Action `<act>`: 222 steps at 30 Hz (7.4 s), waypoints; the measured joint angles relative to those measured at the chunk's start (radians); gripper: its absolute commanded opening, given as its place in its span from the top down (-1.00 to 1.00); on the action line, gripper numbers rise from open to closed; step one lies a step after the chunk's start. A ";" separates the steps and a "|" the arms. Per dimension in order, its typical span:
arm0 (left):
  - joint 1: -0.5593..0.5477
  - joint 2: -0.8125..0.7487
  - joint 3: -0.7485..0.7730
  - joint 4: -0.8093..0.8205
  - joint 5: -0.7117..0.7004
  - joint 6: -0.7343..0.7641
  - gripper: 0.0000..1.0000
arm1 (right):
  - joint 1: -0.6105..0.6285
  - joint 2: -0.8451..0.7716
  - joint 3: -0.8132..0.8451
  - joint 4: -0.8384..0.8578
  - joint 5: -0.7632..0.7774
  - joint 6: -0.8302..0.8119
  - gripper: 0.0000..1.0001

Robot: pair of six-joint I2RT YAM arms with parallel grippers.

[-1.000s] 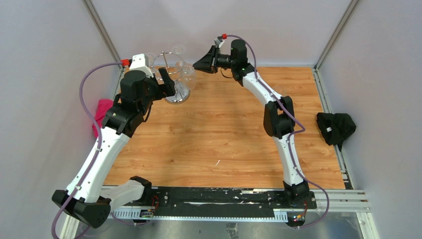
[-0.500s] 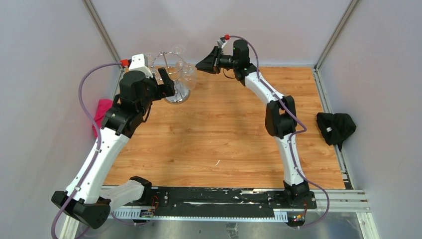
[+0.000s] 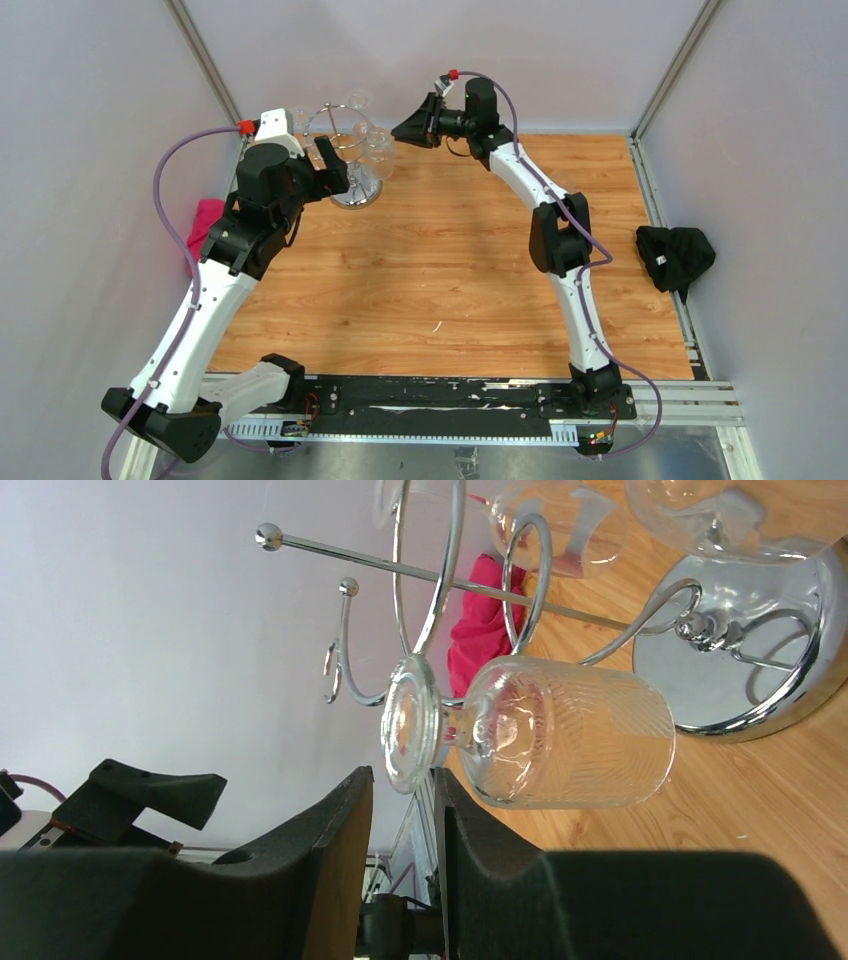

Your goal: Take the wine glass off the wine glass rack

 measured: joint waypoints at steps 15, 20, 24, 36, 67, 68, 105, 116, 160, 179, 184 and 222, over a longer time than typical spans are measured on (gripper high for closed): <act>0.000 -0.011 0.000 -0.008 -0.015 0.020 -1.00 | 0.023 0.059 0.081 -0.021 0.001 0.013 0.30; 0.000 -0.012 0.000 -0.008 -0.024 0.021 -1.00 | 0.031 0.073 0.106 -0.027 0.004 0.022 0.36; 0.000 -0.014 -0.003 -0.008 -0.026 0.023 -1.00 | 0.037 0.094 0.117 -0.030 0.006 0.025 0.53; 0.000 -0.022 -0.013 -0.008 -0.026 0.024 -1.00 | 0.045 0.095 0.071 0.031 0.004 0.105 0.80; 0.000 -0.031 -0.013 -0.008 -0.020 0.023 -1.00 | 0.049 0.004 -0.107 0.161 -0.029 0.226 0.45; 0.000 -0.031 -0.013 -0.008 -0.020 0.023 -1.00 | 0.049 0.002 -0.114 0.163 -0.031 0.228 0.48; 0.000 -0.045 -0.013 -0.008 -0.014 0.019 -1.00 | 0.056 -0.130 -0.354 0.328 0.012 0.392 1.00; 0.000 -0.045 -0.013 -0.008 -0.013 0.016 -1.00 | 0.057 -0.178 -0.384 0.303 0.017 0.383 1.00; 0.008 -0.012 -0.371 0.618 0.562 -0.236 -1.00 | -0.024 -1.007 -0.881 -0.031 0.117 -0.069 1.00; 0.053 0.445 -0.572 1.929 0.949 -0.841 -1.00 | -0.027 -1.076 -0.853 -0.019 0.084 -0.045 1.00; 0.053 0.454 -0.543 2.001 0.960 -0.864 -1.00 | -0.027 -1.076 -0.854 0.042 0.063 0.003 1.00; 0.081 0.200 -0.515 1.914 0.898 -0.941 0.08 | 0.110 -0.867 -0.968 1.010 0.000 0.579 1.00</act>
